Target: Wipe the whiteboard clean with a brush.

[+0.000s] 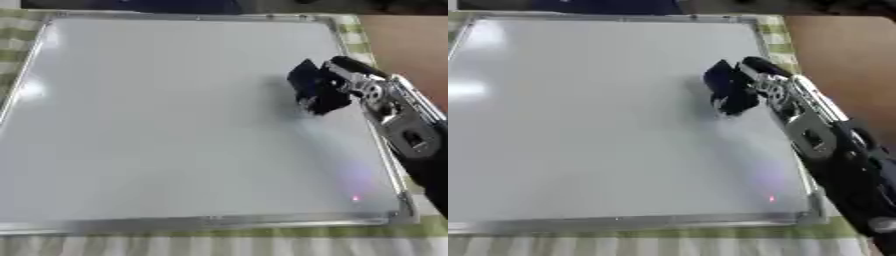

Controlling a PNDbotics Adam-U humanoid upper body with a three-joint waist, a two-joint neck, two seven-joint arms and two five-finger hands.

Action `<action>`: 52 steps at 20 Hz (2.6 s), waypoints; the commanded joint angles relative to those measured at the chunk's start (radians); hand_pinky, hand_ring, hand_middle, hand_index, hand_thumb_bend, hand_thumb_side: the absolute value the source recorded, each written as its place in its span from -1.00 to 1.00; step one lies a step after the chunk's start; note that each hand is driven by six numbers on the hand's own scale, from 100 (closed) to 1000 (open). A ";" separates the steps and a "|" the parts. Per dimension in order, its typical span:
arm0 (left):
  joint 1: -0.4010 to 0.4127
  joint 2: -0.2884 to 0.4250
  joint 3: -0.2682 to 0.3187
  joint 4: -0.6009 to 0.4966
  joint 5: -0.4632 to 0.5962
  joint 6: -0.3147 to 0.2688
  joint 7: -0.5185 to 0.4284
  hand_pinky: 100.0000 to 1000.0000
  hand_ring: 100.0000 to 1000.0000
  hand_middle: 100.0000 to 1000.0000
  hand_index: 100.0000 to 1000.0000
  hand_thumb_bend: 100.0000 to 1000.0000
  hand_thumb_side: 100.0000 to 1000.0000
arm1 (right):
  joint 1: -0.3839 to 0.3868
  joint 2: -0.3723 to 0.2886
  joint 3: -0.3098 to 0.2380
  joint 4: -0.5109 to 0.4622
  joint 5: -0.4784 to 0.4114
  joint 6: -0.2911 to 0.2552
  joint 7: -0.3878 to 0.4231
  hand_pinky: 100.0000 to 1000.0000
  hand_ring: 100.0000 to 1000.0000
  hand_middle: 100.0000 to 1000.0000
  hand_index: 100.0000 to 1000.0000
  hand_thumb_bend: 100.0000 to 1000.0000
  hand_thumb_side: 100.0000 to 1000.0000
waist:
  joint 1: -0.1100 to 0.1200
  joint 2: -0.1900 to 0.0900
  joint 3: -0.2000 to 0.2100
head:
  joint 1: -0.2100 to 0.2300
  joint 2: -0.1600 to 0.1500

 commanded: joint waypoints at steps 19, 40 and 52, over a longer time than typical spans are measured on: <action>-0.013 0.013 0.004 -0.019 0.000 -0.005 -0.004 0.36 0.68 0.63 0.70 -0.62 1.00 | -0.064 -0.019 0.053 0.138 0.086 -0.091 0.159 0.24 0.37 -0.36 0.18 -1.00 -0.62 | 0.005 -0.014 0.014 | -0.021 -0.013; -0.012 0.013 0.008 -0.019 0.001 -0.012 0.007 0.35 0.68 0.63 0.70 -0.62 1.00 | -0.070 -0.026 0.044 0.177 0.039 -0.154 0.259 0.24 0.46 0.15 0.35 -1.00 -0.73 | 0.009 -0.010 0.014 | -0.024 -0.018; -0.011 0.012 0.007 -0.019 0.002 -0.012 0.007 0.35 0.68 0.63 0.70 -0.61 1.00 | -0.095 -0.031 0.020 0.200 0.077 -0.096 0.195 0.18 0.37 -0.17 0.32 -1.00 -0.56 | 0.011 -0.012 0.014 | -0.026 -0.025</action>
